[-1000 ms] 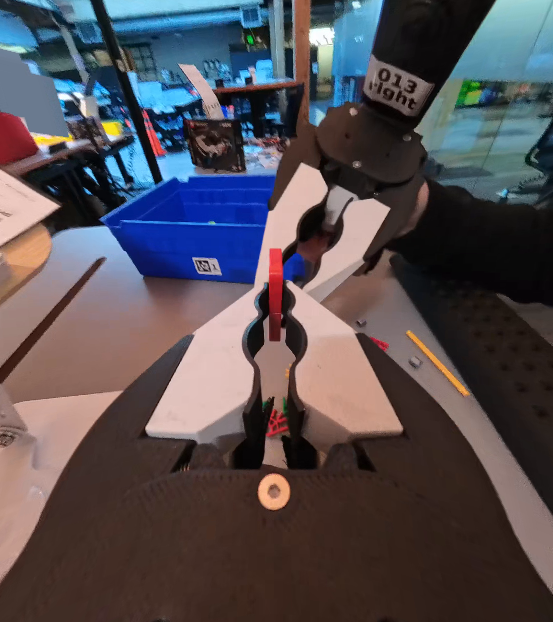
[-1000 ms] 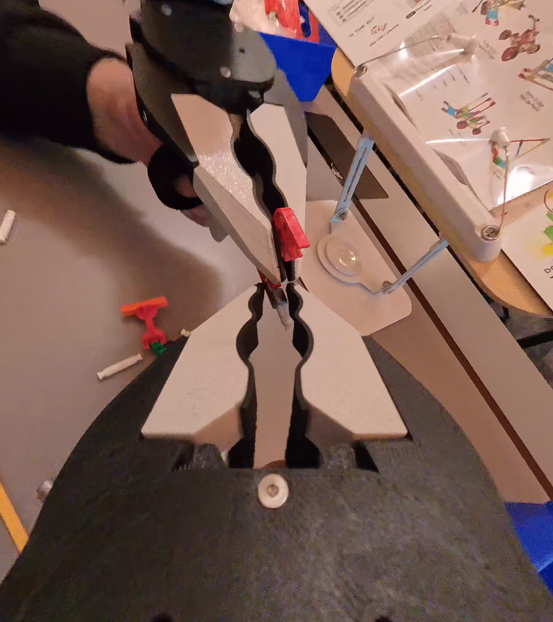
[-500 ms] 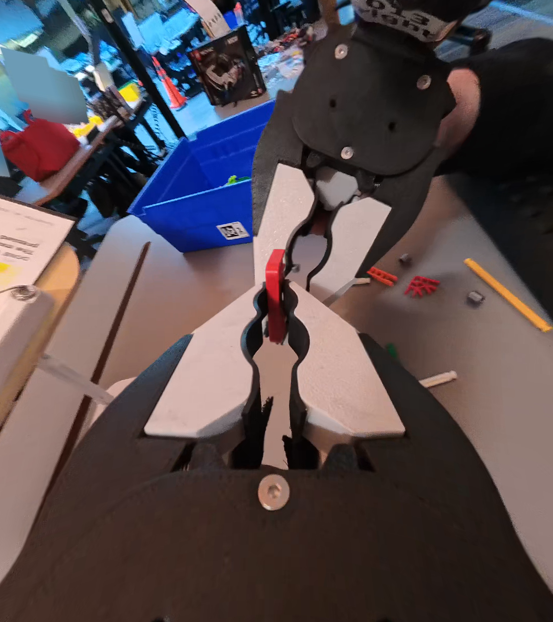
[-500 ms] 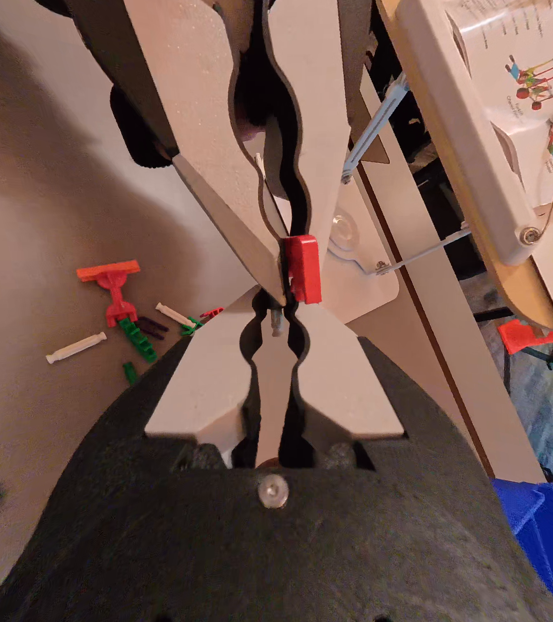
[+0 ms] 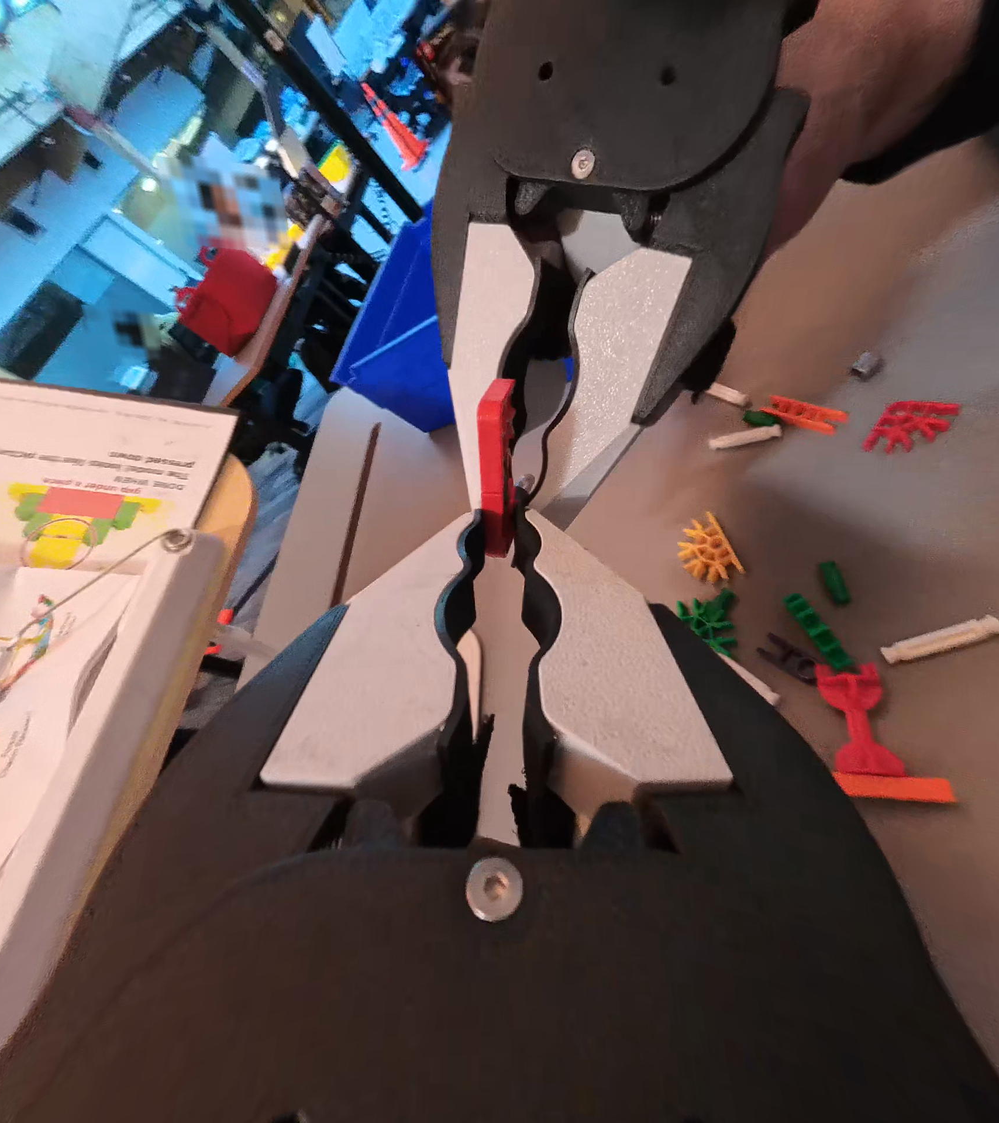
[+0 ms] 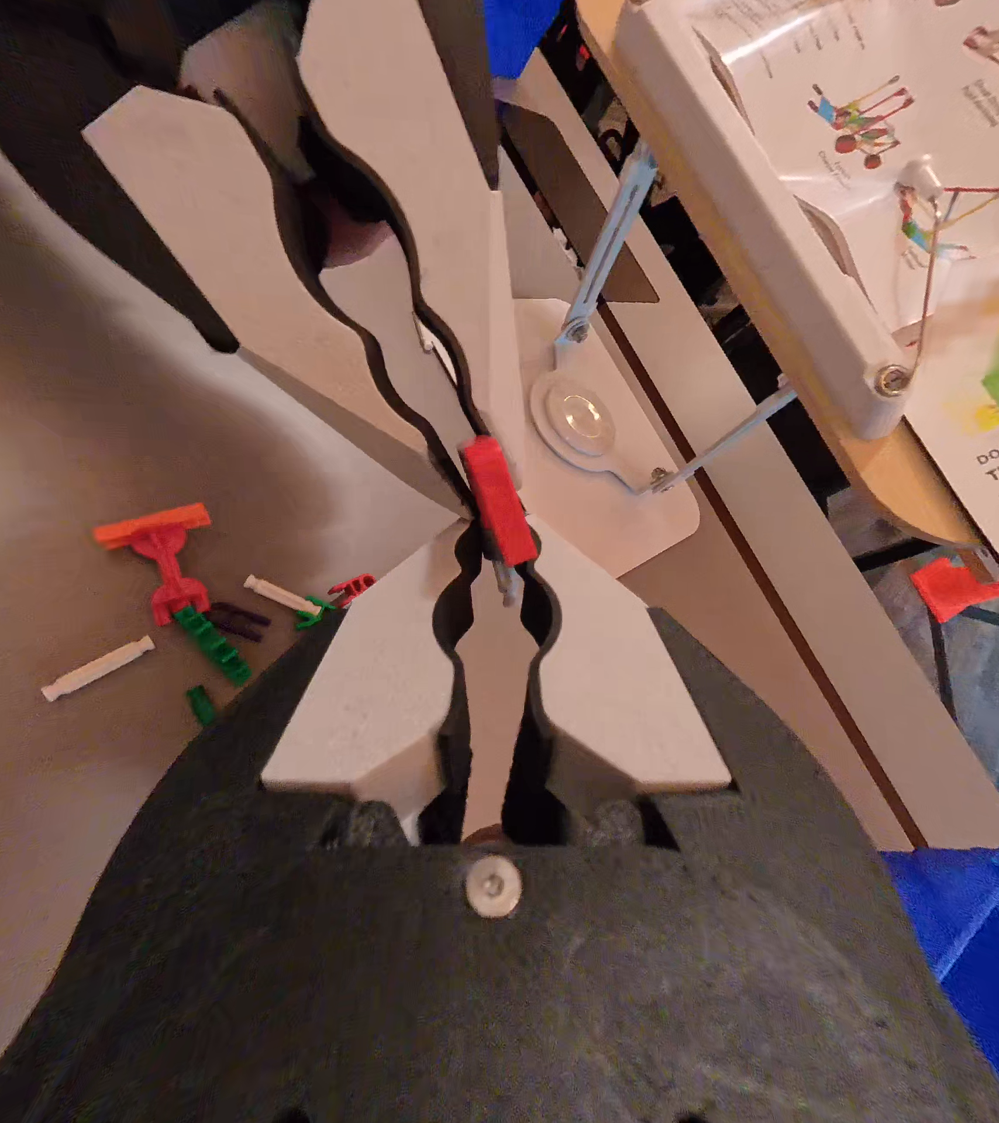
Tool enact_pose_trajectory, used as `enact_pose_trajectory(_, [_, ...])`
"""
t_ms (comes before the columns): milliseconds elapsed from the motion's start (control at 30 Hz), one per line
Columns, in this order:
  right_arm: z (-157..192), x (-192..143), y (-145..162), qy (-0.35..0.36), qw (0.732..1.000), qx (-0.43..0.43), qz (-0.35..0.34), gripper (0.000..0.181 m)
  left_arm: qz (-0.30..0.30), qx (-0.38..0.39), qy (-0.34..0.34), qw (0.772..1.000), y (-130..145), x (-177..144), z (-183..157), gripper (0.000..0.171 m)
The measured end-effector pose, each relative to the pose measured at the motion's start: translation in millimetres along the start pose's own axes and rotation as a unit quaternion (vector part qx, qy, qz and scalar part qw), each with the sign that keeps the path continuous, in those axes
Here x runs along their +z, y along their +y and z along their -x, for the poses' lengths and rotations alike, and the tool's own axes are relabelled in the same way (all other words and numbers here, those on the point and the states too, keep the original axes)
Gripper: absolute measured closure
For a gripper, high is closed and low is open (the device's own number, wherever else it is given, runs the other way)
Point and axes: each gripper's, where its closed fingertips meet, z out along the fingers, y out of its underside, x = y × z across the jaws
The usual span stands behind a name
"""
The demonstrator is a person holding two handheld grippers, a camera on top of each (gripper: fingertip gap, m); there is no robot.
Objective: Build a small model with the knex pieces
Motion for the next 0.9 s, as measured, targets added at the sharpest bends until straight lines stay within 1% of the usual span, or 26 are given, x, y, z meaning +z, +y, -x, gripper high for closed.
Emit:
enact_pose_trajectory(67, [-6, 1, 1, 0.017, 1.0, 0.016, 0.004, 0.174, 0.007, 0.005, -0.032, 0.999, 1, 3, 5, 0.166])
enact_pose_trajectory(133, [-9, 4, 4, 0.031, 0.999, 0.031, 0.01, 0.174, 0.027, 0.042, -0.076, 0.996, 4, 6, 8, 0.166])
enact_pose_trajectory(200, [-12, 5, 5, 0.041, 0.998, 0.054, 0.009, 0.174, 0.033, 0.041, -0.104, 0.993, 5, 8, 9, 0.167])
enact_pose_trajectory(267, [-17, 6, 5, 0.052, 0.996, 0.078, 0.005, 0.174, 0.046, 0.066, -0.145, 0.986, 6, 9, 14, 0.167])
enact_pose_trajectory(333, [-19, 7, 0, 0.053, 0.991, 0.121, -0.011, 0.174, 0.048, 0.068, -0.179, 0.98, 4, 9, 19, 0.169])
enact_pose_trajectory(367, [-18, 8, -3, 0.044, 0.987, 0.154, -0.025, 0.177, 0.046, 0.079, -0.203, 0.975, 2, 7, 24, 0.17])
enact_pose_trajectory(400, [-20, 9, -5, 0.048, 0.984, 0.168, -0.033, 0.177, 0.049, 0.088, -0.223, 0.97, 1, 6, 28, 0.17])
enact_pose_trajectory(433, [-23, 9, -6, 0.055, 0.983, 0.173, -0.034, 0.177, 0.052, 0.086, -0.234, 0.967, 1, 6, 31, 0.171])
enact_pose_trajectory(500, [-22, 12, -5, 0.034, 0.976, 0.211, -0.042, 0.177, 0.061, 0.105, -0.247, 0.961, 2, 5, 33, 0.17])
enact_pose_trajectory(533, [-21, 13, -5, 0.019, 0.973, 0.225, -0.047, 0.176, 0.057, 0.107, -0.249, 0.961, 2, 5, 33, 0.17])
enact_pose_trajectory(567, [-21, 10, -6, 0.016, 0.972, 0.23, -0.053, 0.176, 0.044, 0.098, -0.237, 0.965, 1, 4, 33, 0.17])
enact_pose_trajectory(600, [-25, 4, -10, 0.027, 0.973, 0.221, -0.061, 0.176, 0.026, 0.072, -0.234, 0.969, -2, 0, 37, 0.169])
enact_pose_trajectory(633, [-33, -4, -14, 0.049, 0.977, 0.196, -0.065, 0.175, 0.006, 0.028, -0.23, 0.973, -5, -5, 43, 0.169])
enact_pose_trajectory(667, [-42, -14, -18, 0.075, 0.981, 0.167, -0.066, 0.175, -0.007, -0.007, -0.211, 0.977, -6, -7, 47, 0.169])
enact_pose_trajectory(700, [-52, -27, -22, 0.099, 0.981, 0.15, -0.071, 0.175, -0.018, -0.025, -0.185, 0.982, -7, -7, 46, 0.169])
enact_pose_trajectory(767, [-74, -56, -28, 0.133, 0.973, 0.158, -0.1, 0.175, -0.011, -0.039, -0.187, 0.982, -1, -10, 52, 0.169])
enact_pose_trajectory(833, [-98, -80, -16, 0.166, 0.965, 0.176, -0.104, 0.175, -0.003, -0.053, -0.169, 0.984, 4, -6, 49, 0.169])
enact_pose_trajectory(900, [-126, -111, 2, 0.234, 0.951, 0.177, -0.102, 0.175, -0.003, -0.062, -0.157, 0.986, 4, -3, 46, 0.169])
